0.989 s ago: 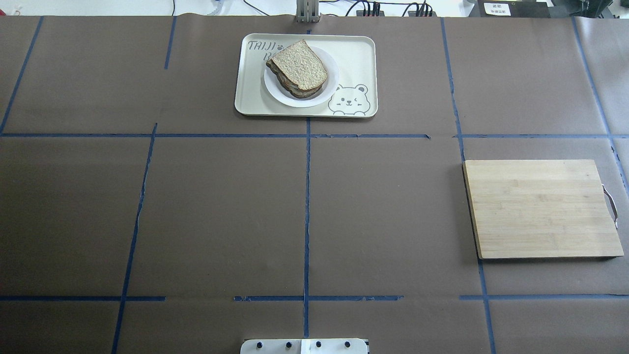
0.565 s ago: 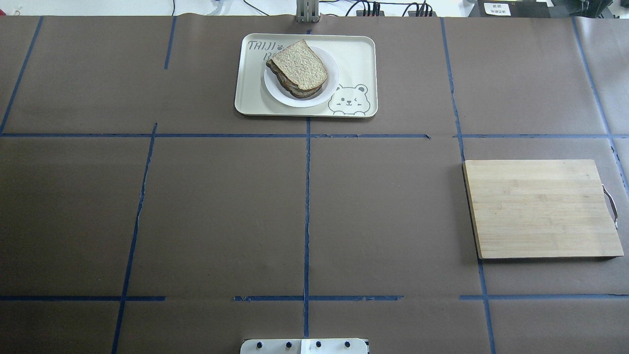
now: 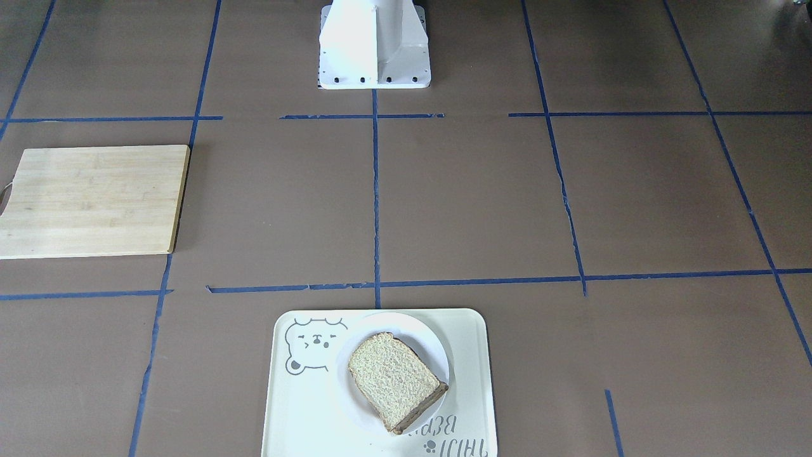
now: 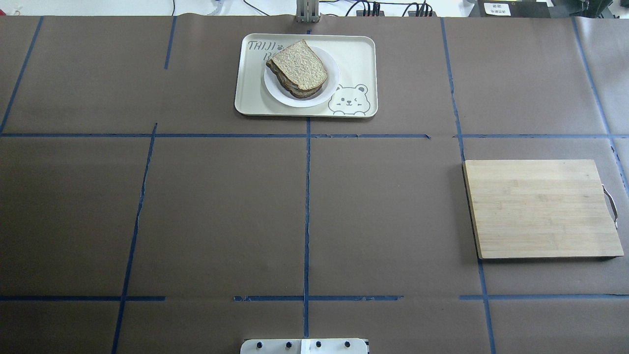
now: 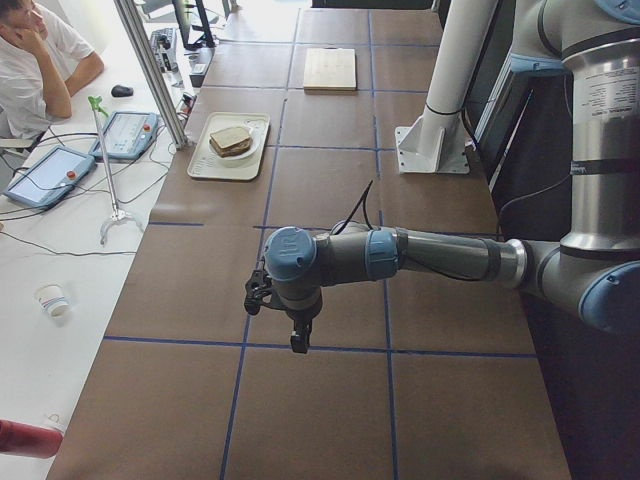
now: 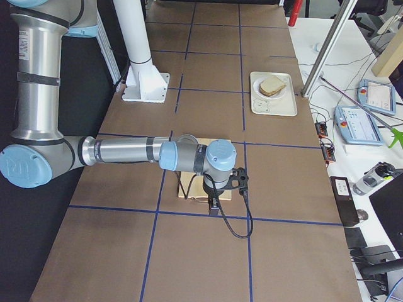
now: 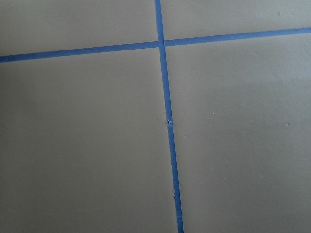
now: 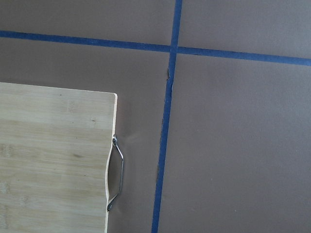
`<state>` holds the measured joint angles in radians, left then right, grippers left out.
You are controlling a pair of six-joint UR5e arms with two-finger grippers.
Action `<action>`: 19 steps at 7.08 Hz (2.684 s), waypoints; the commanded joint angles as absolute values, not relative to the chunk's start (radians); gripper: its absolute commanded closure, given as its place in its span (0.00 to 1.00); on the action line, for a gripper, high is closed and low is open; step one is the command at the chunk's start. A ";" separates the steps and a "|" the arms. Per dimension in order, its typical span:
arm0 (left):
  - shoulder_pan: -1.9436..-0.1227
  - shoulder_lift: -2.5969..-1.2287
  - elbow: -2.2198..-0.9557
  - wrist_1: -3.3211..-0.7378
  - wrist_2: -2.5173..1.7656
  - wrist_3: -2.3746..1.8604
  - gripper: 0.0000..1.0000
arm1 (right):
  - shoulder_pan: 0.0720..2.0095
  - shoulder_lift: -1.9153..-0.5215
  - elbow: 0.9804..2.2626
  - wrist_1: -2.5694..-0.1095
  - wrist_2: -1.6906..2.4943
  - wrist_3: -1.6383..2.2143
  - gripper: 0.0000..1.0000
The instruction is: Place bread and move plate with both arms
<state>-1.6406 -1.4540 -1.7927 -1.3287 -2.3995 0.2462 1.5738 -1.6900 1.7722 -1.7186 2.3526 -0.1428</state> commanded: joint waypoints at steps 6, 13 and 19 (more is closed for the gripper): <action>-1.637 -1.442 -1.783 -1.419 -2.390 0.143 0.00 | 1.572 -1.689 1.782 -1.713 2.352 -0.143 0.00; -1.615 -1.451 -1.779 -1.414 -2.369 0.137 0.00 | 1.520 -1.697 1.776 -1.717 2.336 -0.134 0.00; -1.614 -1.448 -1.779 -1.416 -2.376 0.140 0.00 | 1.522 -1.718 1.779 -1.715 2.339 -0.129 0.00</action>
